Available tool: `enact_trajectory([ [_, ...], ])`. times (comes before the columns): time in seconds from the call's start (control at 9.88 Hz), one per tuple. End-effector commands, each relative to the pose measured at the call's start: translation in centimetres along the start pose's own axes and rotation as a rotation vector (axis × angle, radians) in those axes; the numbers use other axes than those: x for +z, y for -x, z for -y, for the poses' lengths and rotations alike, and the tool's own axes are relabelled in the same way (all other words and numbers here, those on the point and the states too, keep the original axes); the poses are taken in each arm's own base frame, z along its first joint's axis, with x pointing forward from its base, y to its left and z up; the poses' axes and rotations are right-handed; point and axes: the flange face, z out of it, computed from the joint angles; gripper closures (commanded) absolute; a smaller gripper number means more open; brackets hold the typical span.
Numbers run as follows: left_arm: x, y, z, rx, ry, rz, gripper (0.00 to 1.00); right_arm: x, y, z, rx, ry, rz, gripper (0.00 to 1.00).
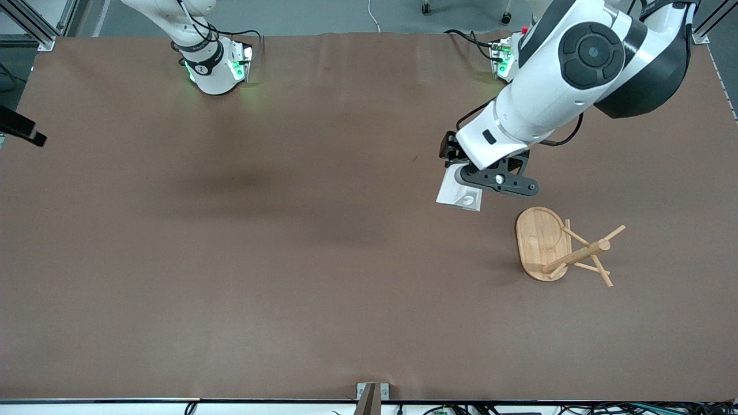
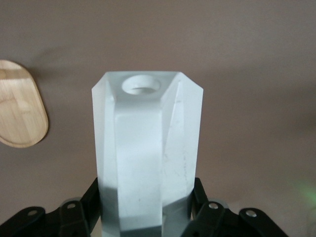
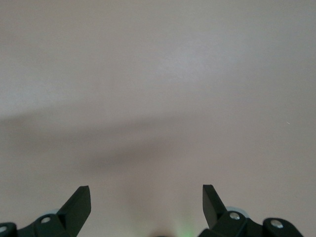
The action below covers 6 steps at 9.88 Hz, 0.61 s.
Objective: Hang cup on rack
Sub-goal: 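Carry the cup with the left gripper over the wooden mug rack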
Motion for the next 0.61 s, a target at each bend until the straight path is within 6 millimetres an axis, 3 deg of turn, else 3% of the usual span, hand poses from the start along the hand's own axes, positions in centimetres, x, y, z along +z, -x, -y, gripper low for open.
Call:
enact_trajectory([
  [0.0, 2.7, 2.2, 1.3, -0.154, -0.082, 0.023, 0.99, -4.1, 1.2, -0.9, 0.047, 0.032, -0.017, 0.0],
  [0.1, 3.1, 2.4, 3.9, -0.206, -0.094, 0.004, 1.0, -4.9, 1.3, -0.2, 0.03, 0.045, -0.031, 0.0],
  [0.2, 3.9, 2.2, 5.9, -0.234, -0.103, 0.005, 1.0, -3.3, 1.1, 0.6, 0.042, 0.045, 0.005, 0.0],
  [0.3, 5.1, 2.0, 7.1, -0.278, -0.112, 0.026, 1.0, -2.7, 0.6, 2.0, 0.067, 0.046, -0.011, 0.0],
  [0.51, 6.9, 1.5, 9.5, -0.441, -0.128, 0.029, 1.0, -2.7, 0.3, 2.2, 0.07, 0.029, -0.029, 0.0],
])
